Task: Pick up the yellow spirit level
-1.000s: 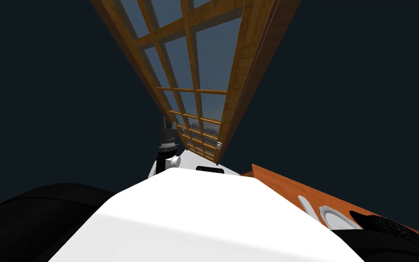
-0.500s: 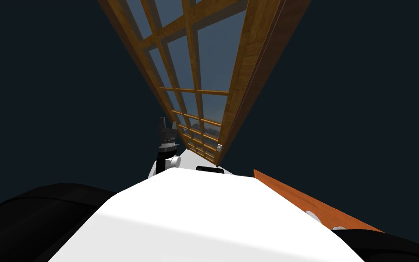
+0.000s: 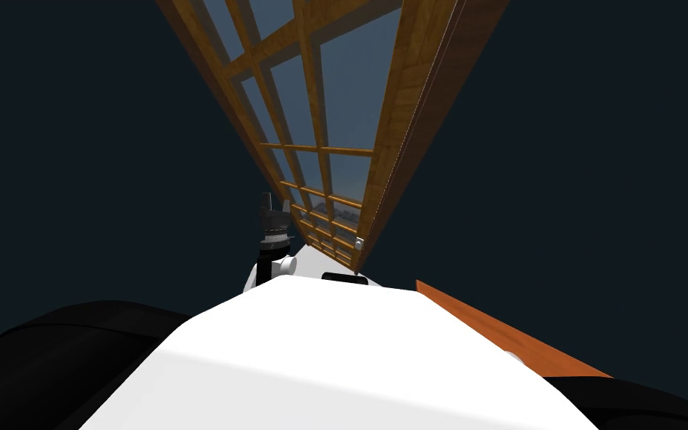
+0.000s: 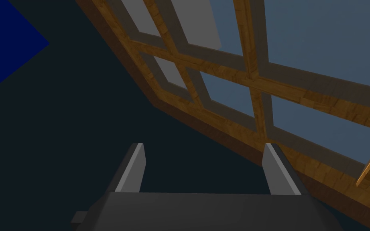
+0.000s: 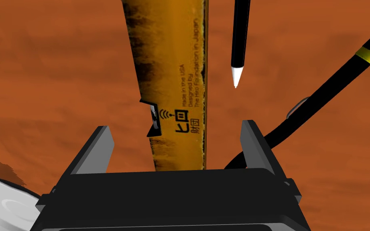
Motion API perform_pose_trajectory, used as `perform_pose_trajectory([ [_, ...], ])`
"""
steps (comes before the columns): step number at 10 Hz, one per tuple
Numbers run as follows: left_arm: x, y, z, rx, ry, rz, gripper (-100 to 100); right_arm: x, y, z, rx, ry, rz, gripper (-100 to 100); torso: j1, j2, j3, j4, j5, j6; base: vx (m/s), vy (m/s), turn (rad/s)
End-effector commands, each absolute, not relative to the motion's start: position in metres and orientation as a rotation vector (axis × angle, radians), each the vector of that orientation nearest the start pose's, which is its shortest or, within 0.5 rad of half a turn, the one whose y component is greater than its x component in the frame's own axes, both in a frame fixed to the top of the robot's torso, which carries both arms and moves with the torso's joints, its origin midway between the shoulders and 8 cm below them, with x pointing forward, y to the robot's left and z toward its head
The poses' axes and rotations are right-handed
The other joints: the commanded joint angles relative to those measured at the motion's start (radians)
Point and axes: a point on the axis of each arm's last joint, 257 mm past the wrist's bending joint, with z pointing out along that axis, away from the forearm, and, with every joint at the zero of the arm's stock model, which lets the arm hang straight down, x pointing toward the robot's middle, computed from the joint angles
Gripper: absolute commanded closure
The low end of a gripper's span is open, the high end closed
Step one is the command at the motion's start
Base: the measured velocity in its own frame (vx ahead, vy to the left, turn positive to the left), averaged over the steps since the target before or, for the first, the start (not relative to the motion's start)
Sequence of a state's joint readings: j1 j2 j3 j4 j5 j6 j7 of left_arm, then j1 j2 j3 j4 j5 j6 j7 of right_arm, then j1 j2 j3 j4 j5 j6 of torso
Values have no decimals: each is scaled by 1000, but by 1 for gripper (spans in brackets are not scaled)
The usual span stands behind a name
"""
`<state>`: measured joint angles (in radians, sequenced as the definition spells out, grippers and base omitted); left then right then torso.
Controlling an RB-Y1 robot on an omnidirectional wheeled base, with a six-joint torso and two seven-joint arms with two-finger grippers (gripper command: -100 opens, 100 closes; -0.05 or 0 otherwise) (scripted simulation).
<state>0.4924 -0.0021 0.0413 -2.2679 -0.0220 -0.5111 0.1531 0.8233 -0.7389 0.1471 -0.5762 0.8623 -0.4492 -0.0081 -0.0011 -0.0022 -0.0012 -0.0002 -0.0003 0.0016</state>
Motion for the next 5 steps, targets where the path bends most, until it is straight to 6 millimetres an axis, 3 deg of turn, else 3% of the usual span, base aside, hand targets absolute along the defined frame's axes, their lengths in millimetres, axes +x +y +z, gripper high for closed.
perform_pose_trajectory([
  [1, 343, 290, 24, -693, 575, -1394, 0, -278, -564, -520, 596, 3116, -286, -100, 0, 0, 0, 0, 0, 0, 33, -48, 2],
  [5, 343, 290, 24, -693, 575, -1394, 0, -278, -557, -524, 597, 3094, -288, -100, 0, 0, 0, 0, 0, 0, 16, -35, 1],
])
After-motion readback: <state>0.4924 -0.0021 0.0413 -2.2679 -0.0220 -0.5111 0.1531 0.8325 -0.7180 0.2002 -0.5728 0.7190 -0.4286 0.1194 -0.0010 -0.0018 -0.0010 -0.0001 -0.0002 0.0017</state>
